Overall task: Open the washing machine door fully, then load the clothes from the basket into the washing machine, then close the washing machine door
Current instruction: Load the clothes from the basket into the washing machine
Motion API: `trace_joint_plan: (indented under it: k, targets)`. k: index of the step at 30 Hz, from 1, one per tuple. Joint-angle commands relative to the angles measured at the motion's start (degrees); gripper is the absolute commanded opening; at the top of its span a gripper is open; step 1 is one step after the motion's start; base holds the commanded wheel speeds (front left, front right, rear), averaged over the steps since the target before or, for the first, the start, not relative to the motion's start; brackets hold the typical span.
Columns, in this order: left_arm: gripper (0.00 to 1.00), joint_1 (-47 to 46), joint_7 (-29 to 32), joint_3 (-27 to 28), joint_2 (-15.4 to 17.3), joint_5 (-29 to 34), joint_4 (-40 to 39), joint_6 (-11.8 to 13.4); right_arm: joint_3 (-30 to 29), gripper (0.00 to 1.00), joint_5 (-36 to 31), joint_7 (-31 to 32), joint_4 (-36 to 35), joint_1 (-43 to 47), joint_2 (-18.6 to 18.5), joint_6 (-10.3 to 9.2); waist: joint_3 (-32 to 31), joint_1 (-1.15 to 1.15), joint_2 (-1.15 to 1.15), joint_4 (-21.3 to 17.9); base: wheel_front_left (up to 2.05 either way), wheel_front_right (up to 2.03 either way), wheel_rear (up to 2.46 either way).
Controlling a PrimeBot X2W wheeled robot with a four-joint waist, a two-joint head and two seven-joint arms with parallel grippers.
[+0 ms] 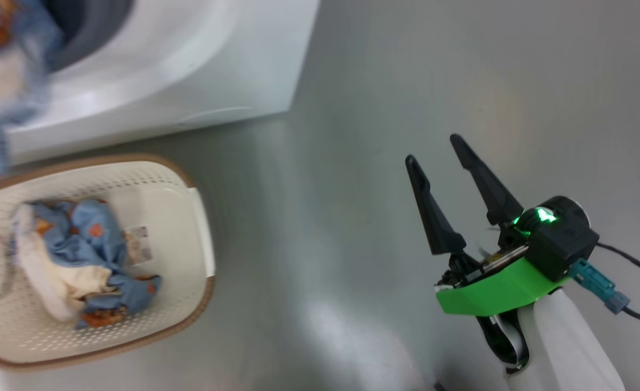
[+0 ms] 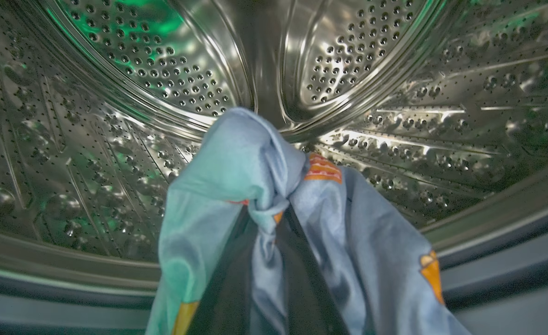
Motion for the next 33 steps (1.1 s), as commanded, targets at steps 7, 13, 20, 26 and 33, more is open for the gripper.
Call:
trace_joint_plan:
  k: [7,13,20,26,33]
  targets:
    - [0.00,-9.00,-6.44,1.12,7.36,2.20,0.27,0.71,1.57,1.00,1.94,-0.65,-1.95,-0.61,0.31,0.09,5.18,0.00,0.00,-5.47,0.00,0.00,0.00]
    - [0.00,-13.32,-14.98,0.98,8.73,4.74,0.48,2.82,1.97,1.00,2.26,-0.66,-2.10,-1.03,0.31,0.09,5.76,0.00,0.00,-5.73,0.00,0.00,0.00]
    - [0.00,-15.45,-19.05,0.54,8.47,5.91,2.20,3.71,2.13,1.00,2.54,-0.66,-2.42,-1.53,0.31,0.09,6.94,0.00,0.00,-5.39,0.00,0.00,0.00]
    - [0.00,-14.40,-18.34,0.08,7.80,5.25,6.16,3.21,2.45,1.00,2.89,-0.66,-2.13,-1.94,0.31,0.09,7.62,0.00,0.00,-5.29,0.00,0.00,0.00]
    - [1.00,-15.15,-16.52,-0.15,7.07,4.29,9.60,3.14,2.54,1.00,2.95,-0.66,-1.59,-2.69,0.31,0.09,8.26,0.00,0.00,-4.86,0.00,0.00,0.00]
